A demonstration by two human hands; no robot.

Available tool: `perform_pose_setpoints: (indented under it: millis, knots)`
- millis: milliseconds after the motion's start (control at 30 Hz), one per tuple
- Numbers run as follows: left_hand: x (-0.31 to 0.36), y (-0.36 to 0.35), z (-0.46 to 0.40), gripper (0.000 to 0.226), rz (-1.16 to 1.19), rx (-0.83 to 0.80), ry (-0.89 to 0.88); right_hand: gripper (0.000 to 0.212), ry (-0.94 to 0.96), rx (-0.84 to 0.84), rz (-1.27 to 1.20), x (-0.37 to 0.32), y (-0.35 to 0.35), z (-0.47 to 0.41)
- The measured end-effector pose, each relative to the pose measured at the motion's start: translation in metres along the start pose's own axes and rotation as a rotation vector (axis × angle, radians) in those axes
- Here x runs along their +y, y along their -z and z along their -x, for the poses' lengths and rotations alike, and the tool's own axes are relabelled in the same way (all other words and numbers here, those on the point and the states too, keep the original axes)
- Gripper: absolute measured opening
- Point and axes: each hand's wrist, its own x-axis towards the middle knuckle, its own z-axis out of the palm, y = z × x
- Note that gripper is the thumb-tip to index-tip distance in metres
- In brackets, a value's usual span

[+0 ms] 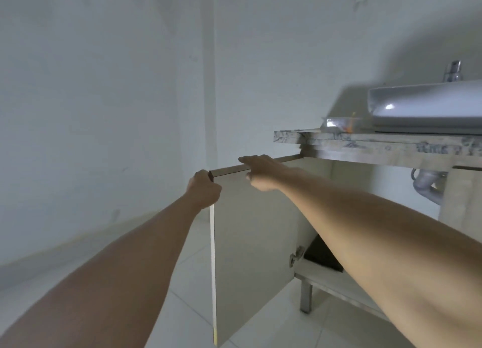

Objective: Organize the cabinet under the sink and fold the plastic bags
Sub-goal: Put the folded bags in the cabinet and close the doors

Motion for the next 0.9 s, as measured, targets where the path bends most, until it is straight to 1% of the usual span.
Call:
perform_pose_setpoints:
  millis: [67,100,167,267,300,367,433,500,533,633,667,733,800,833,900]
  knots:
    - [-0.003,0.001,-0.004,0.009,0.19,0.012,0.056,0.062,0.006,-0.019,0.006,0.004,0.0,-0.01]
    - [-0.002,0.002,-0.003,0.011,0.307,0.004,0.103,0.056,0.016,-0.028,-0.002,0.005,-0.001,-0.014]
    - [0.0,0.005,-0.001,0.022,0.52,-0.053,0.197,0.037,0.039,-0.028,-0.024,0.01,-0.003,-0.018]
    - [0.001,0.013,0.005,0.037,0.635,-0.187,0.233,0.023,0.023,0.037,-0.143,0.021,-0.005,-0.019]
    - [0.0,0.013,0.006,0.04,0.647,-0.25,0.244,0.022,0.01,0.071,-0.214,0.025,-0.006,-0.017]
    - [0.0,0.005,0.009,0.038,0.625,-0.372,0.262,0.03,-0.023,0.134,-0.315,0.031,-0.004,-0.01]
    - [0.003,-0.012,0.013,0.028,0.576,-0.464,0.279,0.032,-0.053,0.207,-0.325,0.036,0.0,-0.001]
    - [0.005,-0.032,0.017,0.023,0.531,-0.56,0.259,0.033,-0.083,0.254,-0.296,0.044,0.007,0.01]
    - [0.006,-0.043,0.018,0.024,0.513,-0.614,0.246,0.035,-0.102,0.244,-0.311,0.05,0.011,0.016]
    - [0.016,-0.075,0.022,0.03,0.469,-0.755,0.199,0.039,-0.159,0.127,-0.44,0.068,0.028,0.037]
    - [0.023,-0.086,0.025,0.03,0.463,-0.776,0.181,0.036,-0.179,0.093,-0.482,0.074,0.034,0.045]
    - [0.039,-0.106,0.033,0.03,0.453,-0.774,0.143,0.021,-0.219,0.042,-0.527,0.086,0.045,0.061]
    - [0.054,-0.128,0.04,0.041,0.448,-0.782,0.11,0.009,-0.245,0.01,-0.493,0.102,0.055,0.077]
    - [0.062,-0.139,0.043,0.048,0.444,-0.79,0.088,0.008,-0.264,0.012,-0.45,0.112,0.059,0.084]
    - [0.077,-0.16,0.049,0.06,0.413,-0.785,0.022,0.015,-0.288,0.046,-0.354,0.134,0.064,0.094]
